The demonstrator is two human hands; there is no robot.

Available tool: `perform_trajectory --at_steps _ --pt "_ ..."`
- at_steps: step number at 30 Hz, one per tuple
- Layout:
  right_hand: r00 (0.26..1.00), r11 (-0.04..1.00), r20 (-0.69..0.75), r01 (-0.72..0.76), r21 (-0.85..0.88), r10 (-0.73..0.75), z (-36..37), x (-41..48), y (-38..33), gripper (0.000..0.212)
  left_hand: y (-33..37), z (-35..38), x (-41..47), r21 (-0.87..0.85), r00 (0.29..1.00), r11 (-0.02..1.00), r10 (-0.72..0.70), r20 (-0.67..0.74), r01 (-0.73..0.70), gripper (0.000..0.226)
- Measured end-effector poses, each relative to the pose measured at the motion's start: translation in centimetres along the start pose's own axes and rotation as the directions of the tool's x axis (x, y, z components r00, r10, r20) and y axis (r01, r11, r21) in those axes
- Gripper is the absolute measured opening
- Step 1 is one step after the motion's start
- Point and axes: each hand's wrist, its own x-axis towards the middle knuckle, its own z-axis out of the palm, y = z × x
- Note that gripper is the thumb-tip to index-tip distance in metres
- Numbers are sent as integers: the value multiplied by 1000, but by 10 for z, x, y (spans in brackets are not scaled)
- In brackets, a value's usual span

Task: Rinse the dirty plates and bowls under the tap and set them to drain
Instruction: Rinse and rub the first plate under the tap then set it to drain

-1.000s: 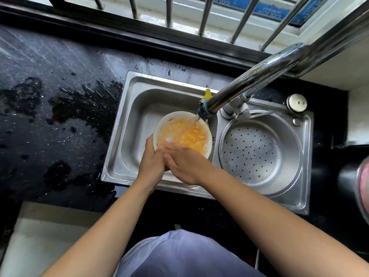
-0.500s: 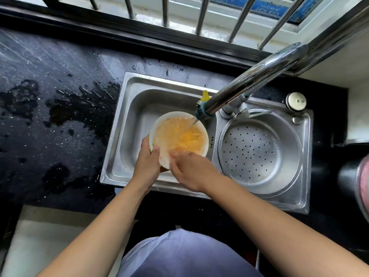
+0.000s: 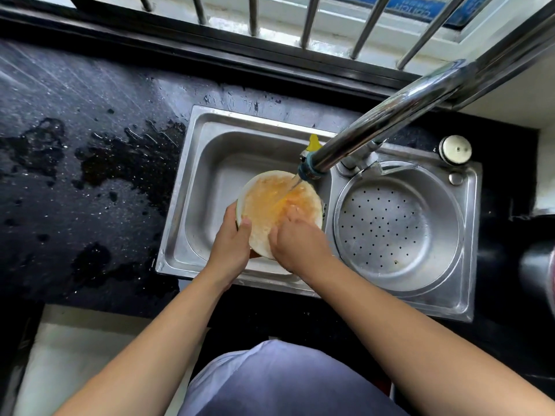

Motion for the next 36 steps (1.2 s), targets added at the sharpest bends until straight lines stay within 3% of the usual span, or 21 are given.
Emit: perform_trajectory --at_steps 2,5,7,9,11,13,16,18,21,22,24,27,29,32,33,36 --pt "990 985 19 140 102 -143 -3 9 -12 46 2 5 1 -42 1000 999 -14 17 15 39" --pt "908 898 129 358 255 -399 -3 9 -10 48 5 -1 6 -67 999 997 -42 -24 41 40" --pt "919 914 151 321 249 -364 2 3 6 39 5 -7 8 -27 998 999 -41 -51 39 42" --pt "986 977 79 132 170 -147 -1 6 13 29 5 -9 6 25 998 999 -34 -48 35 44" --pt "998 996 63 24 88 -30 -3 20 8 38 5 -4 3 45 1000 999 -27 -15 27 44" --pt "979 976 74 181 122 -190 -3 28 -8 42 6 -2 4 53 1000 998 -13 -13 14 43" --pt "889 871 126 389 299 -440 0 23 -9 44 7 -8 10 17 999 1000 -8 -54 9 35" --pt "906 908 173 342 243 -387 6 15 7 42 6 -14 12 12 998 1000 9 -59 -8 36" --pt "995 993 75 62 105 -70 3 20 15 29 3 -13 9 30 999 1000 9 -34 -8 42" --pt "998 994 56 34 102 -40 1 25 10 33 2 -9 8 51 1000 999 6 -24 -5 42" --pt "986 970 36 154 187 -163 -2 31 -7 44 1 -4 8 71 1000 997 13 -23 -11 38" --pt "903 875 90 376 305 -420 0 24 -14 46 2 -9 12 47 998 999 5 -60 -2 30" --pt "902 904 201 320 282 -382 4 16 1 42 1 -16 13 38 998 999 1 -63 2 34" --pt "986 986 158 34 161 -60 -1 22 4 28 -1 -18 9 91 999 995 34 -30 -31 37" --pt "990 989 142 -3 146 -18 -2 25 -2 33 -3 -15 8 95 999 995 34 -11 -32 38" --pt "956 936 103 240 258 -274 1 29 -26 50 -5 -10 8 36 999 999 8 -33 -6 43"
